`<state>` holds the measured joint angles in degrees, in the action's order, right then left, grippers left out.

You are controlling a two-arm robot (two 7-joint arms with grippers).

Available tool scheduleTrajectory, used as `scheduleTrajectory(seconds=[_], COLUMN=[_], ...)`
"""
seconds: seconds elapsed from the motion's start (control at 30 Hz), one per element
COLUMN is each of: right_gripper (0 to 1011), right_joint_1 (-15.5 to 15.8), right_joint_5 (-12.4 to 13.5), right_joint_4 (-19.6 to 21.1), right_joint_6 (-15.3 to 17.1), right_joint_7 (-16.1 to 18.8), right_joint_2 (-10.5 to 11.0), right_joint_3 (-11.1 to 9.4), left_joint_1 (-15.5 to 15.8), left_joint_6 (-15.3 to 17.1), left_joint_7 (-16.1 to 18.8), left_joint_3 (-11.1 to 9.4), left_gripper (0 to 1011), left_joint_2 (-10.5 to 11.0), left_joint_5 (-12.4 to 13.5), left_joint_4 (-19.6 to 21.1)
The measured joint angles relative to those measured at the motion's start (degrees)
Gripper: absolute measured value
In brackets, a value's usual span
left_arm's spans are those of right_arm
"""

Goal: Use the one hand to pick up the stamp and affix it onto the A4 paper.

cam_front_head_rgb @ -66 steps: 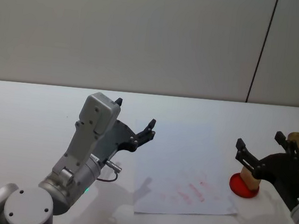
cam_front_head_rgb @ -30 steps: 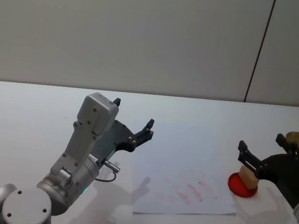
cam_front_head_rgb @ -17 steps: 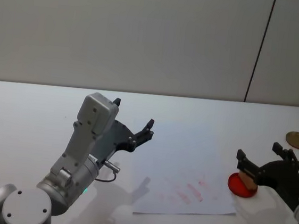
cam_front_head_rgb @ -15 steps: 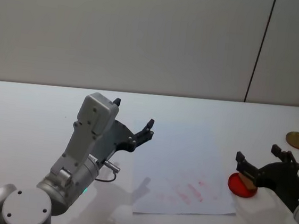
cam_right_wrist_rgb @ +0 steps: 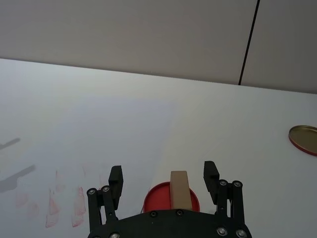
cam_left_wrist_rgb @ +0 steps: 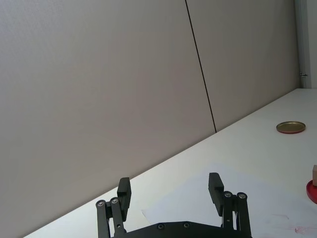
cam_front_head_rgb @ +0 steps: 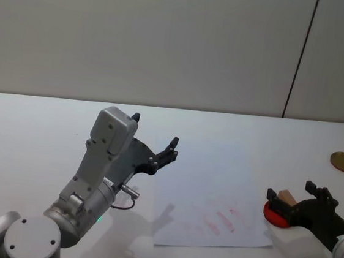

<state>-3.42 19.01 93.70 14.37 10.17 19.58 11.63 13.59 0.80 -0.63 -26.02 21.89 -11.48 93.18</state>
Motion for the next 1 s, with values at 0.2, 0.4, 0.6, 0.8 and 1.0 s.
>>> scheduleTrajectory(seconds=[0.2,0.4,0.6,0.8,1.0], right_gripper=[1001,1001,1001,984,843], right_joint_1=[-0.7,-1.8,-2.7,-3.3,-3.7], right_joint_5=[-0.2,-0.5,-0.8,-1.1,-1.3], right_joint_4=[-1.6,-3.6,-5.5,-6.8,-7.7], right_joint_6=[0.7,1.3,1.8,2.0,2.1], right_joint_7=[0.4,0.9,1.5,1.9,2.1], right_joint_2=[-0.4,-1.1,-1.6,-1.9,-2.1], right_joint_3=[0.2,0.4,0.7,0.9,0.9], left_joint_1=[0.0,0.0,0.0,0.0,0.0], left_joint_6=[0.0,0.0,0.0,0.0,0.0], left_joint_7=[0.0,0.0,0.0,0.0,0.0], left_joint_3=[0.0,0.0,0.0,0.0,0.0], left_gripper=[993,993,993,993,993], left_joint_2=[0.0,0.0,0.0,0.0,0.0], left_joint_5=[0.0,0.0,0.0,0.0,0.0], left_joint_4=[0.0,0.0,0.0,0.0,0.0])
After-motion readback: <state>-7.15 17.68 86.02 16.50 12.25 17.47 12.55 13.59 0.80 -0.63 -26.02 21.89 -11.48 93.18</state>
